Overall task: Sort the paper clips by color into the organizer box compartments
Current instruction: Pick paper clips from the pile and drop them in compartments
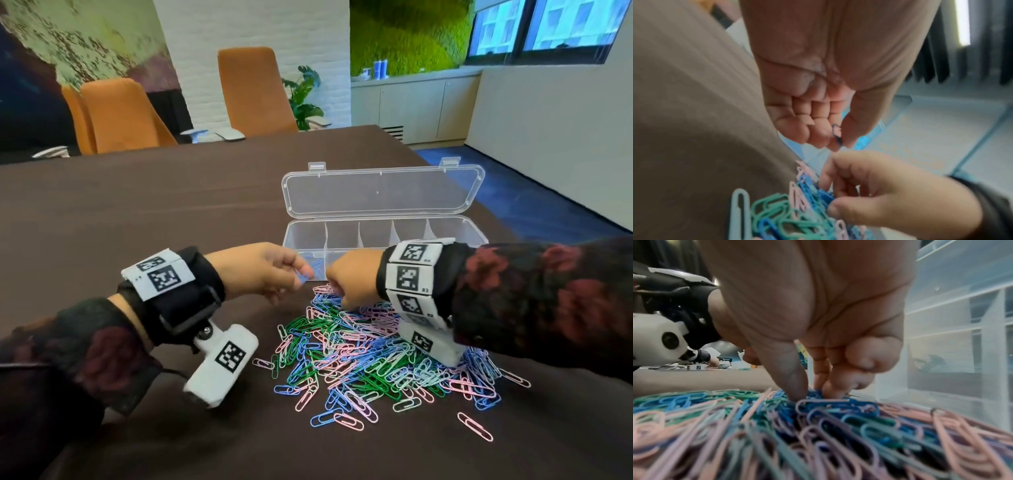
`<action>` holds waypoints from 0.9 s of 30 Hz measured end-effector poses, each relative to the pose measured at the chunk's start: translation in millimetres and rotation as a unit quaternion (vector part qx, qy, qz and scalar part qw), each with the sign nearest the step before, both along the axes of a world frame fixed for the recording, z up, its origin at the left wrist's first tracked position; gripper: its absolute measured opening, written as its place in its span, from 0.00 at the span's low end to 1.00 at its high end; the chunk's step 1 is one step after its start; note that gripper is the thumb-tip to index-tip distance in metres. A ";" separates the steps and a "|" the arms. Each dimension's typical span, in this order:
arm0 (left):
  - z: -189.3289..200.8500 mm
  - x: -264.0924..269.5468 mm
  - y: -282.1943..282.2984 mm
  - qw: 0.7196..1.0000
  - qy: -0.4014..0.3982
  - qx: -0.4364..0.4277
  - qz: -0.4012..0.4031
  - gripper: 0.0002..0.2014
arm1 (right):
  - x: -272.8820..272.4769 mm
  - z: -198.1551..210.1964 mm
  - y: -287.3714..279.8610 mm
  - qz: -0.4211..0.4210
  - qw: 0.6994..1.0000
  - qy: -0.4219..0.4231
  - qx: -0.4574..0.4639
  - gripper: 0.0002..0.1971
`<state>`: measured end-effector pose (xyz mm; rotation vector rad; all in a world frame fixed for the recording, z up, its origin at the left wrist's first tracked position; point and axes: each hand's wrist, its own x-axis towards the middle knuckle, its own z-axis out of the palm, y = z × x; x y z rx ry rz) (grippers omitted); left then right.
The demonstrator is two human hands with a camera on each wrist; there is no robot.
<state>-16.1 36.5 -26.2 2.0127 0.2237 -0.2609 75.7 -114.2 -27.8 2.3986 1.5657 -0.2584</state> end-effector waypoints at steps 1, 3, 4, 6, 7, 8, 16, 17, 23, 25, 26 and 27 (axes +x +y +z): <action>-1.7 0.1 0.9 0.998 0.004 -0.052 0.019 0.11 | 0.6 0.0 -0.2 0.000 1.000 -0.005 -0.015 0.12; -5.0 0.0 0.2 0.989 0.024 -0.141 0.044 0.09 | 4.3 1.1 -2.6 -0.002 1.000 0.005 -0.029 0.11; -6.0 0.0 -1.2 0.982 0.037 -0.177 0.051 0.07 | 7.4 1.7 -5.2 -0.008 0.999 0.021 -0.025 0.08; -6.7 0.5 -5.3 0.972 0.064 -0.221 0.047 0.07 | 14.7 3.5 -14.5 -0.040 0.995 0.091 0.010 0.06; -6.2 1.5 -7.6 0.969 0.076 -0.232 0.039 0.06 | 18.9 4.7 -20.1 -0.066 0.987 0.140 0.036 0.08; -5.2 3.1 -9.4 0.967 0.084 -0.237 0.032 0.06 | 22.9 6.3 -25.8 -0.091 0.975 0.192 0.062 0.10; 9.5 25.1 -26.9 0.972 0.089 -0.212 0.039 0.10 | 43.0 21.4 -56.6 -0.160 0.852 0.465 0.183 0.05; 10.5 26.0 -28.5 0.974 0.085 -0.207 0.034 0.10 | 44.3 21.2 -58.9 -0.166 0.842 0.477 0.189 0.05; 19.3 20.2 -29.1 0.985 0.039 -0.166 0.008 0.14 | 47.8 22.5 -62.0 -0.183 0.813 0.504 0.227 0.08; 28.1 20.8 -24.9 0.992 0.008 -0.121 0.021 0.14 | 46.7 27.2 -55.0 -0.179 0.816 0.487 0.254 0.08; 33.9 22.5 -21.6 0.995 -0.018 -0.089 0.037 0.15 | 46.5 31.2 -49.5 -0.175 0.814 0.485 0.268 0.08; 40.3 25.0 -17.3 0.996 -0.047 -0.052 0.056 0.15 | 46.2 35.3 -42.8 -0.171 0.809 0.486 0.281 0.08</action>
